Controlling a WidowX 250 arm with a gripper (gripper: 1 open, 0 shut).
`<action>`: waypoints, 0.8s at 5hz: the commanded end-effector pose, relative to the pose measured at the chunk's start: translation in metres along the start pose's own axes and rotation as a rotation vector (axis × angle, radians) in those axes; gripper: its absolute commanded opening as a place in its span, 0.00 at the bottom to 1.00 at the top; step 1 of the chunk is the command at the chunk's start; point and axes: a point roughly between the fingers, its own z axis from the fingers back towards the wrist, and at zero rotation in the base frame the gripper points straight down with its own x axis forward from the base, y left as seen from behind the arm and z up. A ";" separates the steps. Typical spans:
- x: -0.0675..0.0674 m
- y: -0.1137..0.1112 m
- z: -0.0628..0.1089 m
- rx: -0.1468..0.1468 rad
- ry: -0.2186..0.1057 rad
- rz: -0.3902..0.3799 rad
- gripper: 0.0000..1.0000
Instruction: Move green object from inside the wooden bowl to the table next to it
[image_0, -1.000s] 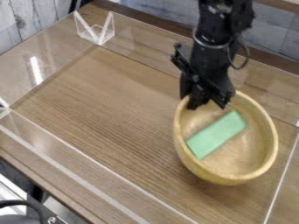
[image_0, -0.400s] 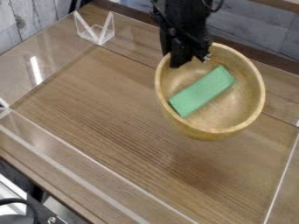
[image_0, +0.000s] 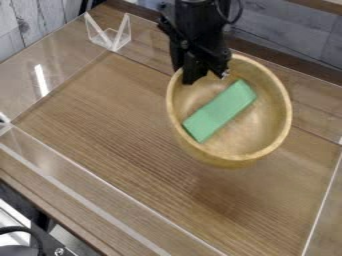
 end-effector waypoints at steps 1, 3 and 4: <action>0.011 -0.013 0.008 0.024 -0.060 0.020 0.00; 0.010 -0.019 0.008 0.046 -0.058 0.077 0.00; 0.008 -0.015 0.023 0.066 -0.065 0.121 0.00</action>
